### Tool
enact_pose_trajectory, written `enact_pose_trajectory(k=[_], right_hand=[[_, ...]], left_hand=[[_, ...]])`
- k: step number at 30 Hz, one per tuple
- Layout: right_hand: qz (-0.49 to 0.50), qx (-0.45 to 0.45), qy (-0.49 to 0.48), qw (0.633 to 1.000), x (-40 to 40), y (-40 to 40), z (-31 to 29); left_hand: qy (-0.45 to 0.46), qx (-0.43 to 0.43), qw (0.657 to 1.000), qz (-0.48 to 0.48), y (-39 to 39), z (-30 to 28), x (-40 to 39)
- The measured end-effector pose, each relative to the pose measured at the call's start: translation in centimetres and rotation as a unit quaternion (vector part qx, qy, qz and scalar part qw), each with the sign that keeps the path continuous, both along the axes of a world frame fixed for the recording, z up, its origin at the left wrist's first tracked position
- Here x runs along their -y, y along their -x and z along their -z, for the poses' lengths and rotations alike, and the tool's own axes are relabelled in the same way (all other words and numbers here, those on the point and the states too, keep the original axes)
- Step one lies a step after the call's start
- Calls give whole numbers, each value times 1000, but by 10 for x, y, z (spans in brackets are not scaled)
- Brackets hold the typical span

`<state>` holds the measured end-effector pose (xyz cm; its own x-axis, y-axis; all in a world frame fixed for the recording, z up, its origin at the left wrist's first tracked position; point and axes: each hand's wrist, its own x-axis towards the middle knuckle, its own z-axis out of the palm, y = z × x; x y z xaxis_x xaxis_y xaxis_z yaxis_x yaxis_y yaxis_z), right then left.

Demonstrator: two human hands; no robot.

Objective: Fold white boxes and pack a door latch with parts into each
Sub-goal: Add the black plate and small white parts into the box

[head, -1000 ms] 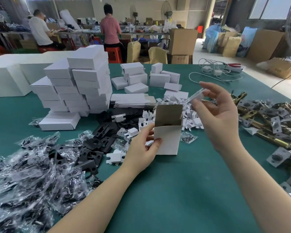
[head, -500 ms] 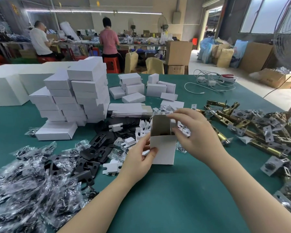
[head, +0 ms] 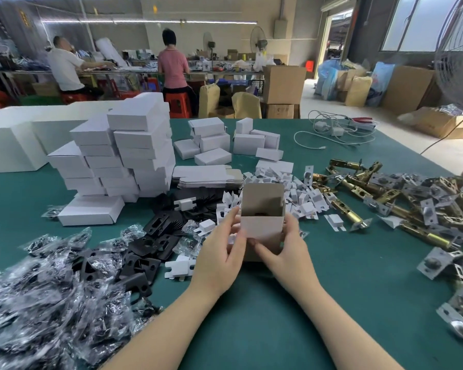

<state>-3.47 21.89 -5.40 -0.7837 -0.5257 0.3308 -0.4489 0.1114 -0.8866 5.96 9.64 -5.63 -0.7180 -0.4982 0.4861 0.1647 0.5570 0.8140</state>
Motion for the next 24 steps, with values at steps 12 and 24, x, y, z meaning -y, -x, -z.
enact_pose_trajectory(k=[12, 24], right_hand=[[-14, 38, -27, 999, -1, 12, 12], [-14, 48, -23, 998, 0, 14, 14]], left_hand=[[173, 395, 875, -220, -32, -51, 120], [158, 358, 886, -247, -40, -53, 118]])
